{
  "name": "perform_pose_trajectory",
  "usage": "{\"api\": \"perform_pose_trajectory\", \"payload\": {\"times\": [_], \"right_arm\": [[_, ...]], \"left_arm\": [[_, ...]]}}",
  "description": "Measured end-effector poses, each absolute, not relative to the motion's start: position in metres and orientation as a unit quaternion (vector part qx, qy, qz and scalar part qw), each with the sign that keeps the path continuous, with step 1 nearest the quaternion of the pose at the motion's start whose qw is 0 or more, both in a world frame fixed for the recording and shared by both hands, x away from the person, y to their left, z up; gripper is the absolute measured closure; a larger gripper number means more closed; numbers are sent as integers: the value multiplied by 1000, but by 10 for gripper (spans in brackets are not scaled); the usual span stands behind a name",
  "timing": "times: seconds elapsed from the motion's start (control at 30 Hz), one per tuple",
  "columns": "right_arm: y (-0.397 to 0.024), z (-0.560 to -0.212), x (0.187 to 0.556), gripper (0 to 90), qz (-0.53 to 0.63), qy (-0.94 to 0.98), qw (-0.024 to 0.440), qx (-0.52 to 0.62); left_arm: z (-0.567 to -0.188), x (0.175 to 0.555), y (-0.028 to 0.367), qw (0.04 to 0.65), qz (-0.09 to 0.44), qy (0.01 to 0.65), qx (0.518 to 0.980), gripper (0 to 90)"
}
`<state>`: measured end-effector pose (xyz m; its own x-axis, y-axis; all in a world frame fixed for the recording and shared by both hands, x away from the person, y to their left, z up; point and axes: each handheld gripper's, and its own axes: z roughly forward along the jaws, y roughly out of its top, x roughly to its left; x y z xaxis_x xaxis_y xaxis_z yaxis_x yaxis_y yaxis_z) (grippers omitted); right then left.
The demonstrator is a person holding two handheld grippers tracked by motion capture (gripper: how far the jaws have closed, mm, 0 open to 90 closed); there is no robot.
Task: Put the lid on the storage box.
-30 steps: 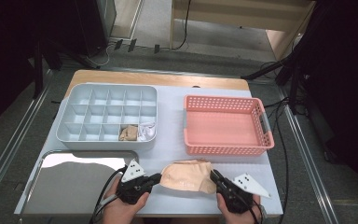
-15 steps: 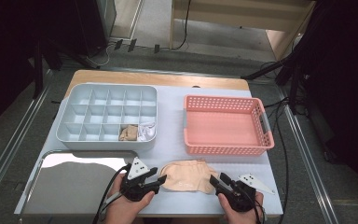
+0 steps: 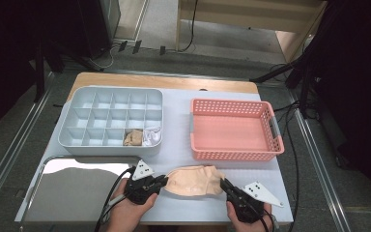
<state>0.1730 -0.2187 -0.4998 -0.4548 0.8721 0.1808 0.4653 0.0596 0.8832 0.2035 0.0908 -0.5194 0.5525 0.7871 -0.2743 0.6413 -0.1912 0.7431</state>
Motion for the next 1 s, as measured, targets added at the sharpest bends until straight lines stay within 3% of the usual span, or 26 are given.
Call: {"api": "perform_pose_trajectory", "payload": {"times": [0.07, 0.2, 0.33, 0.43, 0.57, 0.67, 0.7, 1.0], "right_arm": [[-217, -498, 178, 873, 497, 702, 224, 459], [-220, -516, 200, 847, 493, 694, 174, 495], [-226, -531, 208, 626, 469, 690, 140, 532], [-231, -534, 205, 604, 466, 674, 133, 557], [-227, -536, 207, 638, 459, 679, 123, 559], [-217, -535, 207, 815, 444, 699, 125, 546], [-215, -535, 205, 837, 441, 703, 128, 543], [-231, -515, 180, 853, 451, 701, 121, 540]], "left_arm": [[-520, 204, 91, 433, 80, 467, 767, 813], [-521, 205, 90, 430, 74, 468, 768, 778], [-521, 206, 91, 431, 74, 471, 767, 787], [-522, 206, 90, 432, 74, 469, 767, 747], [-522, 204, 88, 427, 69, 461, 775, 849], [-521, 204, 88, 434, 57, 457, 775, 877], [-521, 204, 88, 435, 53, 456, 774, 878], [-519, 193, 87, 442, 14, 450, 775, 869]]}}
